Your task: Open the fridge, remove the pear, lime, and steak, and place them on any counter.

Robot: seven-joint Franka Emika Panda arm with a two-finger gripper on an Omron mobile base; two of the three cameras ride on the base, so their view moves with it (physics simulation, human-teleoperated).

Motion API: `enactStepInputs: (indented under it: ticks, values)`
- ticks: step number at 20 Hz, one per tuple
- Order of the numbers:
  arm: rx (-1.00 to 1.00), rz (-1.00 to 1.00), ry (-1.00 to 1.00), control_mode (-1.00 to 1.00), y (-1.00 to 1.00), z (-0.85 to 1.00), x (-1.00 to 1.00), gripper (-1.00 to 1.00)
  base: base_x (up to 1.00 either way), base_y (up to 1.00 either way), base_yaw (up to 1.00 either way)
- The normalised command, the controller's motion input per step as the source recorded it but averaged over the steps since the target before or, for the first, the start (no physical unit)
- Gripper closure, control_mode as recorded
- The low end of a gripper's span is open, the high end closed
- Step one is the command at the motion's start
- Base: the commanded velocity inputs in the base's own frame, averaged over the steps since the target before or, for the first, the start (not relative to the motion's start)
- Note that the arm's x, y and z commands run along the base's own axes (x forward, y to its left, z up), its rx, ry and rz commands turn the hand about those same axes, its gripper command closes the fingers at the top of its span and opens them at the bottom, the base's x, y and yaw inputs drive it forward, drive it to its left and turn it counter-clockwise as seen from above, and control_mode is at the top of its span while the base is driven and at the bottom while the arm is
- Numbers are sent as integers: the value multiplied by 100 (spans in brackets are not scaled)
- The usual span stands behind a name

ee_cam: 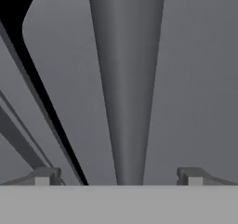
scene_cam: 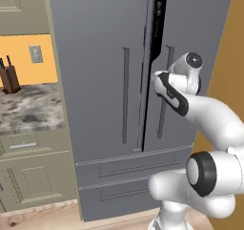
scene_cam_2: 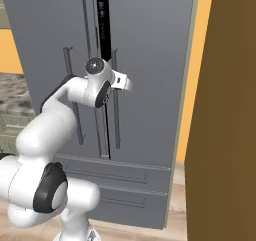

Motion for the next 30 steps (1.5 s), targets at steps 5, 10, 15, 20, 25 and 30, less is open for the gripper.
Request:
enactStepInputs:
  ticks: [5, 10, 15, 20, 25, 30]
  values:
    - [1, 0, -4, -100, -2, -1, 73, -100, 0, 0, 0]
    - [0, 0, -5, -100, -1, -3, 65, 100, 0, 0, 0]
    - [0, -5, -7, -100, -35, 0, 10, 100, 0, 0, 0]
    - [0, -13, -5, -100, -83, 0, -20, 100, 0, 0, 0]
    - [0, -8, -15, -100, -99, 0, -92, 100, 0, 0, 0]
    - [0, -6, -17, -100, -100, 0, -100, 100, 0, 0, 0]
